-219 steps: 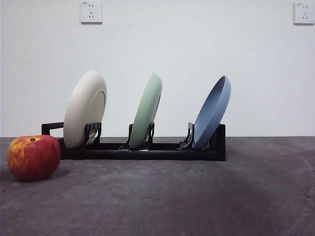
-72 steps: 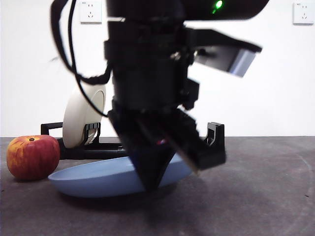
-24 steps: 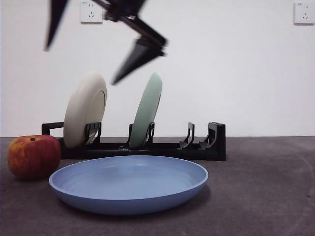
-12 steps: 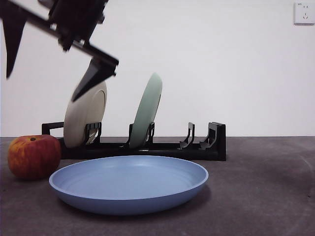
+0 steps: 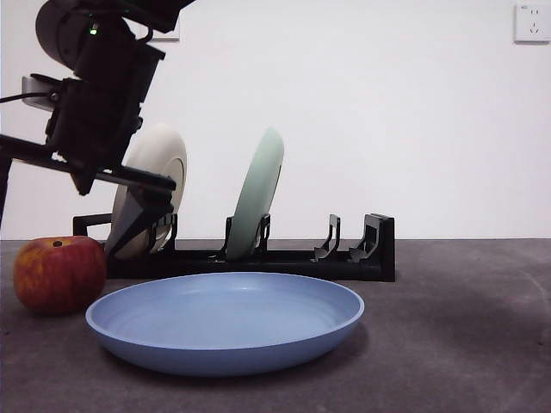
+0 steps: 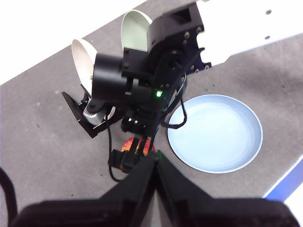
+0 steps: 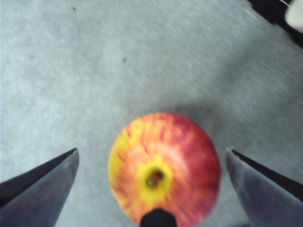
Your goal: Take the blue plate from the plate rack,put the plate on the table,take the apple from the table,put the apple in the plate
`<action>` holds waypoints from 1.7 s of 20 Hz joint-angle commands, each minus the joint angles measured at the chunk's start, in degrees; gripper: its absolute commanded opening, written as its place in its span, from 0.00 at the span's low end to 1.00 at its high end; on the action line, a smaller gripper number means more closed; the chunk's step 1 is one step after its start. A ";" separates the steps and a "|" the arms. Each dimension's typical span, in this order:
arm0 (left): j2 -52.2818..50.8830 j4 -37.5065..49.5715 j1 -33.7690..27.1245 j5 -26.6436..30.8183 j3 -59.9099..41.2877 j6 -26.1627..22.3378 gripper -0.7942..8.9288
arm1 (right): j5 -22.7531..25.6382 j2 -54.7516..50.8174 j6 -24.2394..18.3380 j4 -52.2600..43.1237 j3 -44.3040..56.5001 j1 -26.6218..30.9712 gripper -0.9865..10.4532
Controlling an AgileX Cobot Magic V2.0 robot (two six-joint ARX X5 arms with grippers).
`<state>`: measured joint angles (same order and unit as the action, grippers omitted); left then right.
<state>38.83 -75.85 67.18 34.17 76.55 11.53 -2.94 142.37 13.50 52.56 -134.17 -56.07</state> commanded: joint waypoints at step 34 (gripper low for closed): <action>-0.22 0.20 -0.24 1.44 0.04 1.81 0.07 | 14.36 -13.25 -11.13 16.50 -0.13 -0.59 0.09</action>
<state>38.81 -75.85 67.13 35.46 76.55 12.71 11.16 129.60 2.94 69.38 -134.54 -56.55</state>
